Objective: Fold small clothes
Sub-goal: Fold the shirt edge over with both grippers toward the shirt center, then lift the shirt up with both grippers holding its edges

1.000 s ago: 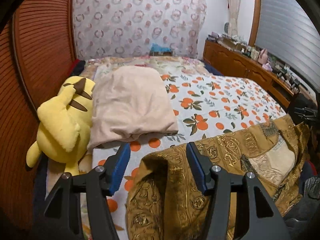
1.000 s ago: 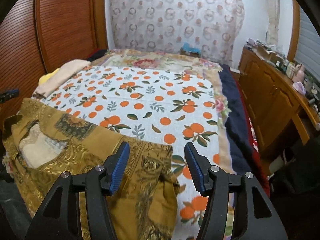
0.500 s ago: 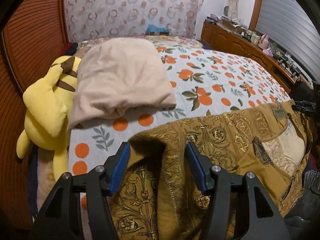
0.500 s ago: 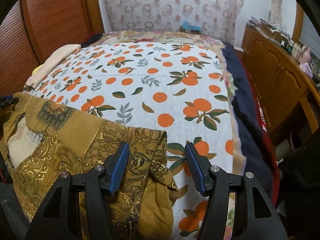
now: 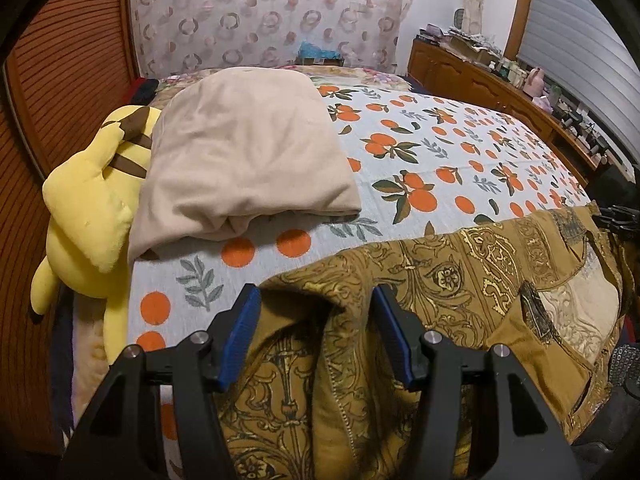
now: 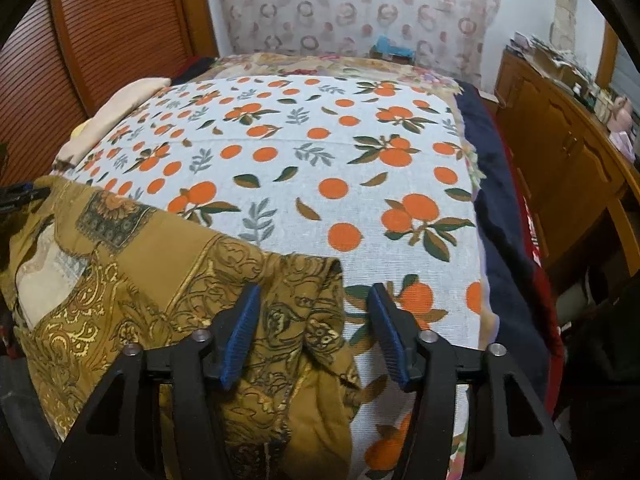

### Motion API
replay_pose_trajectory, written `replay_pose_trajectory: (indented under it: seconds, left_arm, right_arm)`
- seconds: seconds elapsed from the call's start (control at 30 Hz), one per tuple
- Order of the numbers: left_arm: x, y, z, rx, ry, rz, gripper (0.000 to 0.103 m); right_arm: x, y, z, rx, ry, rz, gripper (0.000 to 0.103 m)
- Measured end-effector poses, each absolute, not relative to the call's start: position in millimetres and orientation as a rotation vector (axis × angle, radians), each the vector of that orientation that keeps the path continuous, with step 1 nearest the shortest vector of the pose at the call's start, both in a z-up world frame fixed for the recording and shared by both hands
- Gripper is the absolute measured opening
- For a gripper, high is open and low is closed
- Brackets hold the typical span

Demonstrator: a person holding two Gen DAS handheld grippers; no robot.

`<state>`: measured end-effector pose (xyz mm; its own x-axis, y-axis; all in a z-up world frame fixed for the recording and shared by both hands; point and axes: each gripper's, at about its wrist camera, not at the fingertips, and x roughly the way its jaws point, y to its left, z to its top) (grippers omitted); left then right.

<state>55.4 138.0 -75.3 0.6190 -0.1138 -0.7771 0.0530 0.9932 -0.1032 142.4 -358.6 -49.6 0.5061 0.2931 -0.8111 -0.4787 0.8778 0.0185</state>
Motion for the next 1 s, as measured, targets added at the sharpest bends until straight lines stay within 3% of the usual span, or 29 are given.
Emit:
replay_pose_trajectory:
  seconds: [0.03,0.07,0.1,0.13,0.17,0.23,0.47,0.77,1.0]
  left_arm:
    - [57,138,-75,-0.07,0.898,-0.094,0.057]
    - [57,136,-75,-0.061,0.897,-0.096,0.051]
    - [56,133,-76,-0.039,0.894,-0.112,0.042]
    - [55,129,-75,-0.016,0.89,-0.146,0.024]
    - [55,126,-73,-0.016,0.894,-0.165,0.016]
    - [52,123,-70,-0.018,0.894,-0.182,0.008]
    - [12,127,3,-0.123,0.688,-0.239,0.005]
    - [-27,140,131,-0.124,0.396,-0.202,0.005]
    - [30,164,187,-0.099,0.302,-0.125,0.006]
  right_arm:
    - [141,-357,-49,-0.223,0.93,0.485,0.036]
    - [140,-355,-49,-0.227,0.929,0.497,0.031]
    - [138,-353,-49,-0.234,0.928,0.51,0.021]
    - [136,-350,-49,-0.239,0.927,0.526,0.012]
    - [133,-348,-48,-0.243,0.919,0.53,0.009]
    - [129,-347,-47,-0.223,0.898,0.524,0.005]
    - [96,-354,2,-0.144,0.731,0.535,0.004]
    - [45,-358,136,-0.135,0.421,0.553,0.004]
    - [47,-351,224,-0.166,0.257,0.549,0.003]
